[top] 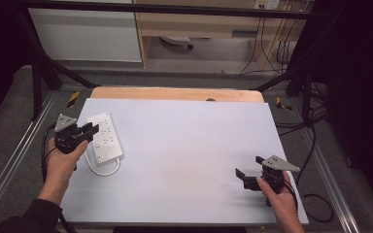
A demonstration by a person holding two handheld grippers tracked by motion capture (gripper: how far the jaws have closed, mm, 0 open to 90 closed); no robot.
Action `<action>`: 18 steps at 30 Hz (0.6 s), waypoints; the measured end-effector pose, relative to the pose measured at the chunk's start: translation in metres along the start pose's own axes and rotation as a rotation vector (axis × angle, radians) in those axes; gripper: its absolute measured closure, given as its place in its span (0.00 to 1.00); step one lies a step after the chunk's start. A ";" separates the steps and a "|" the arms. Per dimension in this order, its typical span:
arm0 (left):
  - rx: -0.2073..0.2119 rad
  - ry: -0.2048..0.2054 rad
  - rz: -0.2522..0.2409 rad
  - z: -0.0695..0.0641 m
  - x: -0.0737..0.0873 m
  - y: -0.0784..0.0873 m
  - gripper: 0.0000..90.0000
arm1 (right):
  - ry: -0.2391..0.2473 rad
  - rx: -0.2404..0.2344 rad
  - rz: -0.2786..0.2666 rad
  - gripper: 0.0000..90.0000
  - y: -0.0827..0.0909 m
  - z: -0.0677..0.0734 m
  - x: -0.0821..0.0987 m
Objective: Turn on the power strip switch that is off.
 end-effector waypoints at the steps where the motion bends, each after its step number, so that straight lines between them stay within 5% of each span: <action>1: -0.001 0.002 0.001 0.000 0.001 -0.001 0.78 | 0.001 0.000 0.000 0.04 0.000 0.000 0.000; 18: 0.001 0.018 0.051 0.007 0.014 -0.011 0.93 | 0.001 0.000 0.003 0.04 0.000 0.000 0.000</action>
Point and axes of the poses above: each handheld gripper's, and its own axes: y roughly backward along the jaws, x roughly out of its underside, z roughly to its left, the point moved 8 cm from there along -y, roughly forward along the jaws, and after that the axes turned 15 degrees about -y, right-handed, at the moved point
